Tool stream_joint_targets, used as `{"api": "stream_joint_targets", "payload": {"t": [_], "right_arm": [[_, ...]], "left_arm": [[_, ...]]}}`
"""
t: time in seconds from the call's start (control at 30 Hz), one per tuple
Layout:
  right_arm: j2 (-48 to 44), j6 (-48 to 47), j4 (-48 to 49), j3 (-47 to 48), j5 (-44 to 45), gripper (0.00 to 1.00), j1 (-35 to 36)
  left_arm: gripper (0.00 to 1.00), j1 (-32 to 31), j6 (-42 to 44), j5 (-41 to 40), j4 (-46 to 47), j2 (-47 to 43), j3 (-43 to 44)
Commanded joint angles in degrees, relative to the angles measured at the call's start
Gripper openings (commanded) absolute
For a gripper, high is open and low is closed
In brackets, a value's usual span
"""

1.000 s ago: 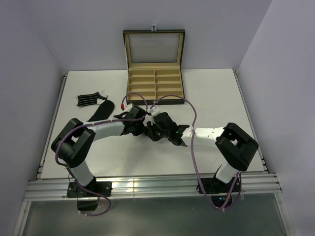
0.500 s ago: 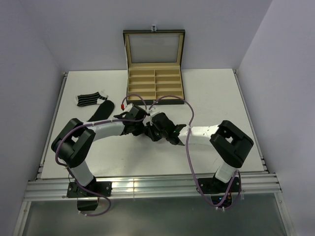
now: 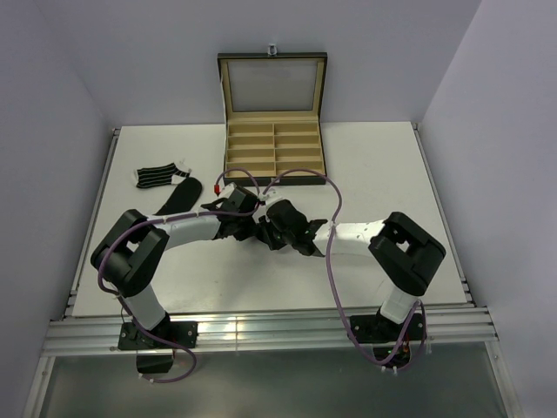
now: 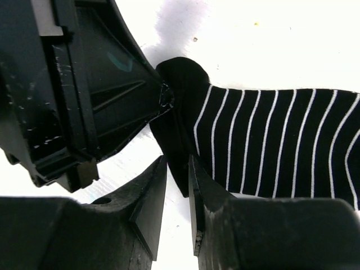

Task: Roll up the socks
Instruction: Roll the sock at the center of the board.

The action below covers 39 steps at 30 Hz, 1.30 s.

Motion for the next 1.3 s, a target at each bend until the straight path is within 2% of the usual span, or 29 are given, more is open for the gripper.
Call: {"api": "stream_joint_targets", "payload": {"t": [0.0, 0.57, 0.7, 0.83, 0.93, 1.03, 1.07, 1.23, 1.27], "right_arm": [[1.69, -0.43, -3.14, 2.18, 2.38, 0.31, -0.12], [6.25, -2.46, -8.33, 5.25, -0.61, 0.31, 0.32], [7.22, -1.84, -8.77, 5.7, -0.78, 0.13, 0.15], [7.14, -0.35, -9.29, 5.61, -3.67, 0.01, -2.05], [6.96, 0.79, -9.21, 4.99, -9.38, 0.0, -5.11], [7.66, 2.02, -9.47, 4.82, -15.08, 0.0, -6.97], [8.01, 2.29, -9.56, 4.91, -16.85, 0.0, -8.28], [10.38, 5.27, -7.98, 4.03, -28.0, 0.0, -13.12], [10.74, 5.54, -7.37, 3.77, -29.68, 0.0, -14.61]], "left_arm": [[0.02, -0.4, 0.02, -0.67, -2.75, 1.28, 1.19], [0.02, -0.4, -0.68, 0.56, -3.02, 2.24, 2.78], [0.02, -0.4, -0.77, 0.38, -3.19, 2.24, 2.95], [0.04, -0.4, -0.94, 0.12, -3.11, 1.63, 2.34], [0.08, -0.4, -1.56, -0.15, -2.05, 0.84, 1.11], [0.17, -0.4, -2.0, -0.32, -0.83, -0.04, 0.23], [0.24, -0.31, -2.17, -0.41, -0.39, -0.21, -0.47], [0.43, -0.13, -3.14, -1.02, 2.16, -2.76, -3.19], [0.5, -0.13, -3.14, -1.11, 2.86, -3.2, -3.72]]}}
